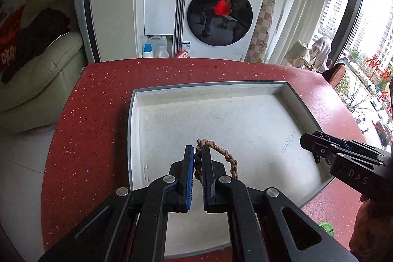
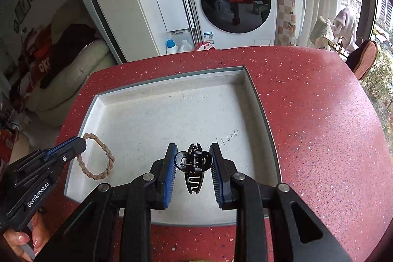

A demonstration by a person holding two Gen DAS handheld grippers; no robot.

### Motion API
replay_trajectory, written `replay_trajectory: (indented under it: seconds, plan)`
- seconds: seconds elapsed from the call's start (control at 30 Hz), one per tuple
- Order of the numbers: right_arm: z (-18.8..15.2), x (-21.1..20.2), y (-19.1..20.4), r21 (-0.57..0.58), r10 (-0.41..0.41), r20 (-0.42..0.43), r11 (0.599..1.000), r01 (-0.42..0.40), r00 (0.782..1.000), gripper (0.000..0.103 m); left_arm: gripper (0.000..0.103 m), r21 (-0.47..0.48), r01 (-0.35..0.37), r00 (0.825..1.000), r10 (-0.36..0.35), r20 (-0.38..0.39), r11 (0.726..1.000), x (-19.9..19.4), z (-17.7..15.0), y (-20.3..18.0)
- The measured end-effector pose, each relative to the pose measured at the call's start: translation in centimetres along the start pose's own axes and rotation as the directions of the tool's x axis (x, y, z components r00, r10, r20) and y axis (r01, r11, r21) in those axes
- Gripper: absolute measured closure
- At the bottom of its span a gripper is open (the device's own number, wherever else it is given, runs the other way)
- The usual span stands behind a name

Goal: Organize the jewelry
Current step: 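Carry both items into the white tray and open both tools to release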

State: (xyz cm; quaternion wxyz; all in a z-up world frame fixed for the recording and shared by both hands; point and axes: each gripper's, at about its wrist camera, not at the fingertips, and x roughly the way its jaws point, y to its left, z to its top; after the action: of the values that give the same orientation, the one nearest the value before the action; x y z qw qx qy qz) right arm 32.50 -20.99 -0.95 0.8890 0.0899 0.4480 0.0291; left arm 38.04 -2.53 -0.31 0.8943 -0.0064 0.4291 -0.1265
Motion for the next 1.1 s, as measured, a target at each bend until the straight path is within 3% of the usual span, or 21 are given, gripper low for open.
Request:
replay_trajectory:
  seconds: [0.3, 0.57, 0.6, 0.67, 0.7, 0.73, 1.1]
  plan:
    - [-0.3, 4.7, -0.5, -0.021, -0.062, -0.074, 0.998, 0.061, 0.995, 0.074, 0.079, 0.061, -0.053, 0.996, 0.057, -0.068, 0.997, 4.7, -0.4, -1.3]
    - [-0.8, 4.8, 0.5, -0.103, -0.121, -0.055, 0.988, 0.115, 0.991, 0.073, 0.079, 0.145, -0.12, 0.989, 0.131, -0.068, 0.982, 5.2, -1.2, -2.7]
    - [-0.8, 4.8, 0.7, -0.11, -0.123, -0.056, 0.987, 0.116, 0.991, 0.07, 0.079, 0.145, -0.126, 0.988, 0.137, -0.067, 0.981, 5.2, -1.2, -2.8]
    - [-0.7, 4.7, 0.7, -0.106, -0.111, -0.064, 0.989, 0.103, 0.992, 0.054, 0.079, 0.135, -0.13, 0.988, 0.14, -0.066, 0.982, 5.1, -1.3, -2.8]
    - [-0.7, 4.6, 0.7, -0.1, -0.107, -0.069, 0.99, 0.1, 0.992, 0.04, 0.079, 0.129, -0.131, 0.988, 0.141, -0.069, 0.983, 5.0, -1.3, -2.7]
    - [-0.7, 4.5, 0.7, -0.092, -0.1, -0.063, 0.991, 0.094, 0.993, 0.037, 0.079, 0.125, -0.13, 0.988, 0.139, -0.069, 0.984, 4.9, -1.3, -2.6]
    - [0.4, 1.3, -0.8, 0.045, 0.018, 0.005, 0.999, -0.018, 1.0, 0.03, 0.079, 0.115, -0.119, 0.991, 0.124, -0.045, 0.986, 4.0, -0.9, -2.7]
